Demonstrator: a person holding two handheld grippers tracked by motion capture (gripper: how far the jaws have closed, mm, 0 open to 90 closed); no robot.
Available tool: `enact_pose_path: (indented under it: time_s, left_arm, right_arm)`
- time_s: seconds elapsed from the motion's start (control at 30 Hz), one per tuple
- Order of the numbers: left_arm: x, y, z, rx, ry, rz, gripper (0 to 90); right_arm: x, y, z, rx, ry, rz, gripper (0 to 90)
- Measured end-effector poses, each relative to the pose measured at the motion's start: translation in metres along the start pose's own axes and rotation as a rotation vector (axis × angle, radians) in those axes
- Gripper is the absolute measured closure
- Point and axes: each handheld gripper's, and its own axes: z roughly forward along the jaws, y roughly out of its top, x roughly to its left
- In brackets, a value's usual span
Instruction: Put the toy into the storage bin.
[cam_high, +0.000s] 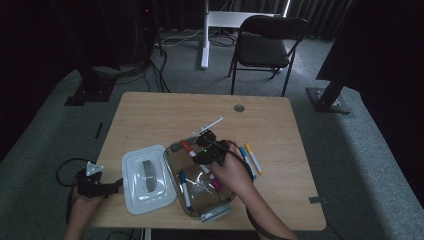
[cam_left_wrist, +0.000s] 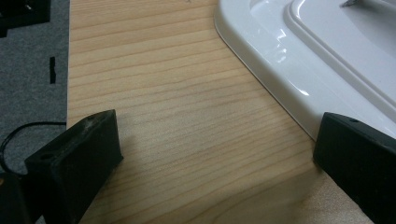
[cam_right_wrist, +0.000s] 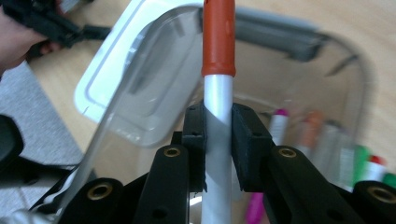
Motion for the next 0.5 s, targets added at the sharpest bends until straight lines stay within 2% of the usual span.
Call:
enact_pose_path:
  time_s: [0.2,0.5]
  left_arm:
    - [0.0,0.0,0.0,0.001,0.0,0.002,1.2]
    - [0.0,0.0,0.0,-0.001,0.0,0.002,1.2]
  right_arm:
    - [0.013,-0.004,0.022,0.047,0.033,-0.007,76.5]
    - [0.025,-0.009,0.053,0.127,0.07,-0.012,76.5]
